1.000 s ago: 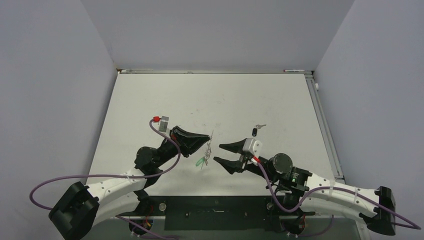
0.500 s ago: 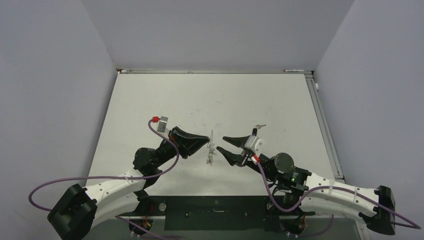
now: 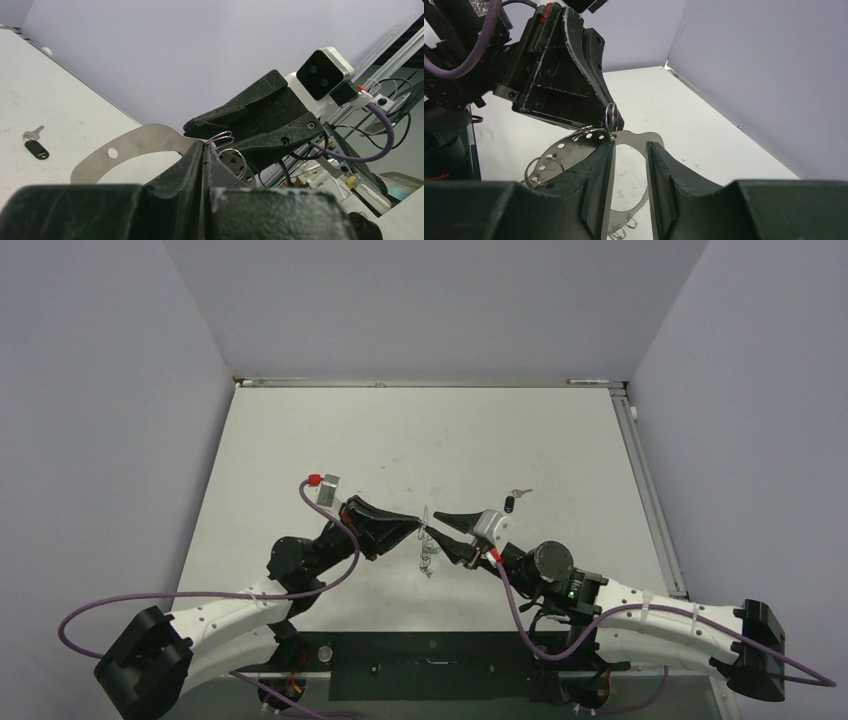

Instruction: Put the keys on the keyring

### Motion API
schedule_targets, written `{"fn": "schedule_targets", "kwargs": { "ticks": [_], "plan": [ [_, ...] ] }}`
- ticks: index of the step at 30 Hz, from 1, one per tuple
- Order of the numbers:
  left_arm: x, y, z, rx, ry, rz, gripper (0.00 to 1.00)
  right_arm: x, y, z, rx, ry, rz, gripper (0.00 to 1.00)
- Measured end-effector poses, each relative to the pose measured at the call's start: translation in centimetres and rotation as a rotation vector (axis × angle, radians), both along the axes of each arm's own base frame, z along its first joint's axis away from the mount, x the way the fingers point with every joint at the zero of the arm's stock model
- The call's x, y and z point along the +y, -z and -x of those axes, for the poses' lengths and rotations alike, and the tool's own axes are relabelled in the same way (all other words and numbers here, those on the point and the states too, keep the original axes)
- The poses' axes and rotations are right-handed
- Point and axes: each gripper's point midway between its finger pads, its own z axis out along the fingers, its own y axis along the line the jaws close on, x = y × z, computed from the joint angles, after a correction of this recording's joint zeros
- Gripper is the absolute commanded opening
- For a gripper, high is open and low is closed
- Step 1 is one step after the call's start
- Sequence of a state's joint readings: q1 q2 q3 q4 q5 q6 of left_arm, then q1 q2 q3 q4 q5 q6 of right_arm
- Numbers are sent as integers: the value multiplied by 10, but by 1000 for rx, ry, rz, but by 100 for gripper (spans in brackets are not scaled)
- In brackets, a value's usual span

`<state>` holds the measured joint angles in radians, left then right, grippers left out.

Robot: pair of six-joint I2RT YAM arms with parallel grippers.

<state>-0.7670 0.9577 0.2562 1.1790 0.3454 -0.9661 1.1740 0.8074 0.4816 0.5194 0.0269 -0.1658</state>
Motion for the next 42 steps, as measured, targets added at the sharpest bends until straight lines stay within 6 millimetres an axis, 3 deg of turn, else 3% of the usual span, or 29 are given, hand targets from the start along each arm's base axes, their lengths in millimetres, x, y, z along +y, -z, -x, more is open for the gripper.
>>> {"fn": "schedule_targets", "kwargs": {
  "ticks": [13,29,42],
  "plan": [
    [-6,3,0,28,-12,4,0,6,-5,8,-17,-21,0,29],
    [-7,5,-4,47,-37,6,0,4,-9,4,-39,32,9,7],
    [-11,4,-2,35,-22,16,0,0,-12,0,-37,60,8,8]
  ]
}}
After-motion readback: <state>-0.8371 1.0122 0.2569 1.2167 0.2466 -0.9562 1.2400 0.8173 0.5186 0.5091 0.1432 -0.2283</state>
